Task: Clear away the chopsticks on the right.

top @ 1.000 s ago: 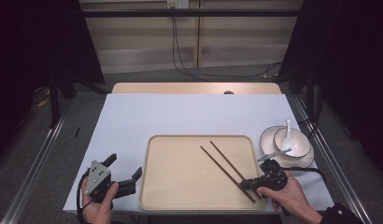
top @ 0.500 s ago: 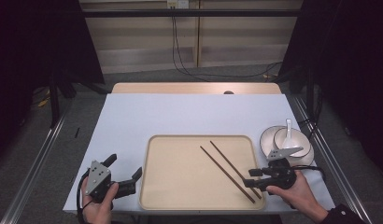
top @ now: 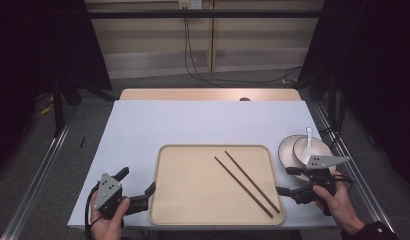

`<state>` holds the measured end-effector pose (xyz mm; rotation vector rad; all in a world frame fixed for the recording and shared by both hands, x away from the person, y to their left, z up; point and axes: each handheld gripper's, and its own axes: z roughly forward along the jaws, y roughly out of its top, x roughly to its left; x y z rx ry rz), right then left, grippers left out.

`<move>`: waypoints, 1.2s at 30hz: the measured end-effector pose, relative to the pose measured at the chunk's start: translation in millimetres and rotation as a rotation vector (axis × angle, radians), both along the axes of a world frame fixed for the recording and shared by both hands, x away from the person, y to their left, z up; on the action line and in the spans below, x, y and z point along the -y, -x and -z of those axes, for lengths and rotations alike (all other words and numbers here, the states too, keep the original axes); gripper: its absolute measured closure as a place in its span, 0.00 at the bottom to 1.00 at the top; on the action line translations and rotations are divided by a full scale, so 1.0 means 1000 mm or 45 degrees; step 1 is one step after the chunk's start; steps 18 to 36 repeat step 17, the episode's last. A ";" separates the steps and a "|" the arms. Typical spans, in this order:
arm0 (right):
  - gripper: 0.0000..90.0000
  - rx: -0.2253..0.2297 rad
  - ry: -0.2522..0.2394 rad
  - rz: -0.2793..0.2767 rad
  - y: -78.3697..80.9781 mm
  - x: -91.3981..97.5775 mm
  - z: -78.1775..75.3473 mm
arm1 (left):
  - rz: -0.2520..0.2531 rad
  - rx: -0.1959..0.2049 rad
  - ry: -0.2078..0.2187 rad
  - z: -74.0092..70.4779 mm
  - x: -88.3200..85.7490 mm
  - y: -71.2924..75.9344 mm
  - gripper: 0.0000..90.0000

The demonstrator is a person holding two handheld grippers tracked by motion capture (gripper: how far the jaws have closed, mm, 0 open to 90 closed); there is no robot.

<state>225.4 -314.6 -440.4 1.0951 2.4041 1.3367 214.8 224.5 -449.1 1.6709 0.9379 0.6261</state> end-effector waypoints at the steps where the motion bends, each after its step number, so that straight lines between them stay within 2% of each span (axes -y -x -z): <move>1: 0.14 0.021 -0.005 0.001 0.001 0.002 0.000 | 0.001 -0.001 -0.008 0.000 0.000 0.001 0.02; 2: 0.13 0.034 -0.013 0.000 0.002 0.005 0.000 | 0.006 -0.003 0.006 0.000 0.002 0.002 0.02; 5: 0.12 0.077 -0.036 0.031 0.006 0.011 0.000 | 0.016 0.000 0.001 0.000 0.003 0.005 0.02; 7: 0.12 0.101 -0.009 0.053 0.010 0.016 0.001 | 0.020 0.003 0.005 -0.001 0.004 0.008 0.02; 8: 0.12 0.131 -0.006 0.077 0.012 0.018 0.002 | 0.037 0.005 0.012 -0.001 0.004 0.008 0.02; 11: 0.09 0.191 -0.050 0.116 0.020 0.024 0.001 | 0.030 0.014 -0.002 -0.001 0.005 0.010 0.02; 13: 0.09 0.208 -0.063 0.135 0.023 0.025 0.002 | 0.031 0.018 -0.001 -0.001 0.005 0.010 0.01; 16: 0.08 0.211 -0.069 0.164 0.022 0.026 0.004 | 0.039 0.015 -0.005 -0.001 0.005 0.009 0.01; 17: 0.08 0.229 -0.066 0.164 0.021 0.026 0.005 | 0.039 0.011 -0.010 -0.001 0.005 0.008 0.01; 36: 0.08 0.229 -0.066 0.164 0.021 0.026 0.005 | 0.039 0.011 -0.010 -0.001 0.005 0.008 0.01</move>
